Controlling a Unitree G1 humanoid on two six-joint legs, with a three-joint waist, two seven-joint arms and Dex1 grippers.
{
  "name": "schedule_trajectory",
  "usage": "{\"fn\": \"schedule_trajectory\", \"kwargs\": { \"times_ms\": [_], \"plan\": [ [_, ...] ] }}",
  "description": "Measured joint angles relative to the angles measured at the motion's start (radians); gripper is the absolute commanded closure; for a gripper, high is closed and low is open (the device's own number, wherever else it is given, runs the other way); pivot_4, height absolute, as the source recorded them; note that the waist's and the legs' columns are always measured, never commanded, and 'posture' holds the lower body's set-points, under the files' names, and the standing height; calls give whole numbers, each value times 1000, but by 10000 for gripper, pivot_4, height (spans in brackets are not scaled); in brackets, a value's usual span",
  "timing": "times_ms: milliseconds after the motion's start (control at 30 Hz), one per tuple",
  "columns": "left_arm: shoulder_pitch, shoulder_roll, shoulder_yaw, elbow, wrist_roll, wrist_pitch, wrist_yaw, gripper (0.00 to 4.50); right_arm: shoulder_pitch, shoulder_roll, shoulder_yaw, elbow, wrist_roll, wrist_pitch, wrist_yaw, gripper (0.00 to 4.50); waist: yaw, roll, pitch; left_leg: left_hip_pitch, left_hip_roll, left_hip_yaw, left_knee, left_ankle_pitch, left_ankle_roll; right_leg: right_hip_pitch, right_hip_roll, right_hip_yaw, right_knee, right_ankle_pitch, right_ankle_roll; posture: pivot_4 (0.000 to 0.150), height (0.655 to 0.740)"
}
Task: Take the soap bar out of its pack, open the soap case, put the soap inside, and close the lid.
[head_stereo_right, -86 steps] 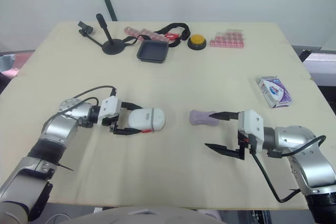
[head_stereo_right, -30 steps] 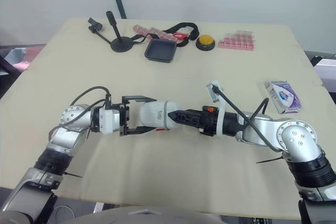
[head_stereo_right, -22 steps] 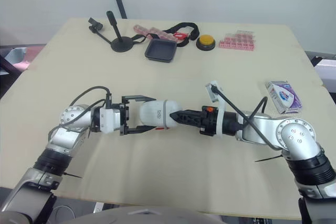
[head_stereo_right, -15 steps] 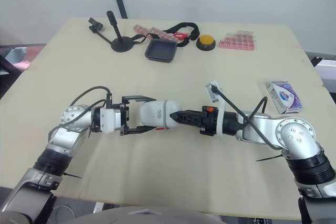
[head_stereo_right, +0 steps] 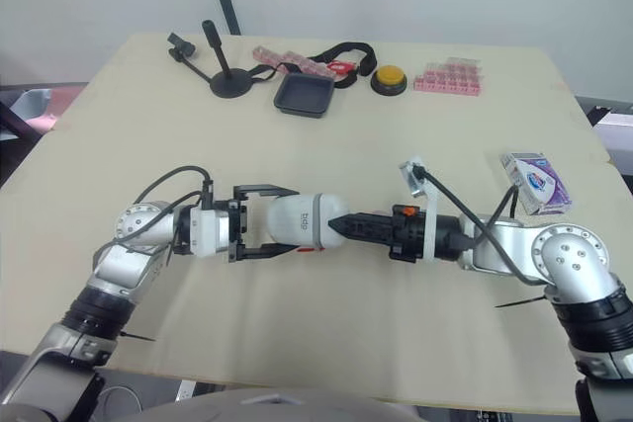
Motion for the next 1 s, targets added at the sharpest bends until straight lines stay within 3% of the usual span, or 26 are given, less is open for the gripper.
{"fn": "schedule_trajectory", "kwargs": {
  "times_ms": [267,367,533,700,1000],
  "plan": [
    [1,-2,0,0,-2,22,7,10313,87,-140,-85,6,24,39,70,25237,4,0,0,-4,1,-1,3,0,0,-1,0,0,0,0,0,1500,7400],
    [1,-2,0,0,-2,33,7,10313,131,-243,-176,61,-54,74,140,25237,4,0,0,-5,0,-1,5,0,1,-2,0,0,1,0,0,1500,7400],
    [1,-10,0,7,-2,40,7,10313,185,-496,-215,84,-464,58,340,25237,3,0,0,-10,1,-1,6,0,1,-1,2,1,-1,0,0,1500,7400],
    [2,-22,-1,9,-2,44,7,10313,255,-719,-31,41,-1000,-153,563,25237,-1,0,0,-10,3,-1,6,0,1,-2,0,1,1,0,1,1500,7400],
    [6,-19,0,-11,-2,84,9,10313,44,-598,214,90,-1415,-296,742,25237,-23,0,0,-10,6,-1,9,0,2,-7,0,2,7,0,0,1500,7400]
  ]
}}
